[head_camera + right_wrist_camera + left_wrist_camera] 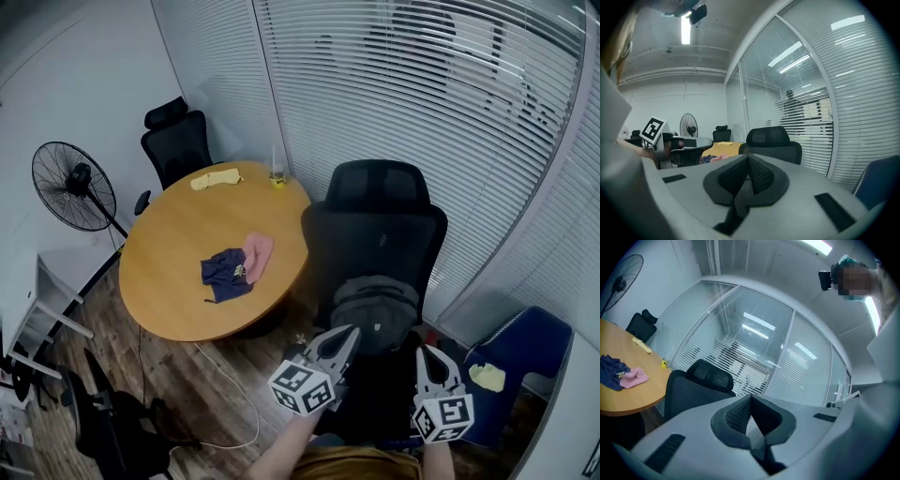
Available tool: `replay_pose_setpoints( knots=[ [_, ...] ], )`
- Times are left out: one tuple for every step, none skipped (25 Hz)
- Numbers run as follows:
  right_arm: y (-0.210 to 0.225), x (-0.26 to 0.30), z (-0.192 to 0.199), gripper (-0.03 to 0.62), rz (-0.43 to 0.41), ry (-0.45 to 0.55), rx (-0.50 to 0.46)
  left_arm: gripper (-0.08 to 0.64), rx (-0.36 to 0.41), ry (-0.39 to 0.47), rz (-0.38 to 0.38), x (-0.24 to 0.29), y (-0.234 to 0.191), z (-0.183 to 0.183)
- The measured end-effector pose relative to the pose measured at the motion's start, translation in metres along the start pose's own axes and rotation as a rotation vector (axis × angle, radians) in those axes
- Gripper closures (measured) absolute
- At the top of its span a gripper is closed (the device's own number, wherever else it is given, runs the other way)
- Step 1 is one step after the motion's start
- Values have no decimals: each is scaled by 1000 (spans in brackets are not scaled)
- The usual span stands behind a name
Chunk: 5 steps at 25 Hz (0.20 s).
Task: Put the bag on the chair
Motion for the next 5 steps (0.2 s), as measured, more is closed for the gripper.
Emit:
replay_pose_setpoints(
  knots=[
    [0,1,0,580,1,-1,-1,537,-1,2,1,0,0,0],
    [0,1,-1,580,0,-1,-2,537,1,4,1,0,0,-1],
    [-1,3,-1,580,-1,0,-3,537,3,7,1,0,-1,-2],
    [-1,4,-2,580,-3,1,-5,537,5,9,1,0,-2,-3],
    [-2,6,-2,580,-5,3,-7,537,7,12,0,0,-3,-4]
  ],
)
Point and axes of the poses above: the fingertips, and each gripper's own axes: x forward along the fingers, y to its right, z out of its underside, the point moved 10 cm from there along -x, backward along the fingers, and after that the axes turned 8 degrees about -x, right-handed, at the moved point
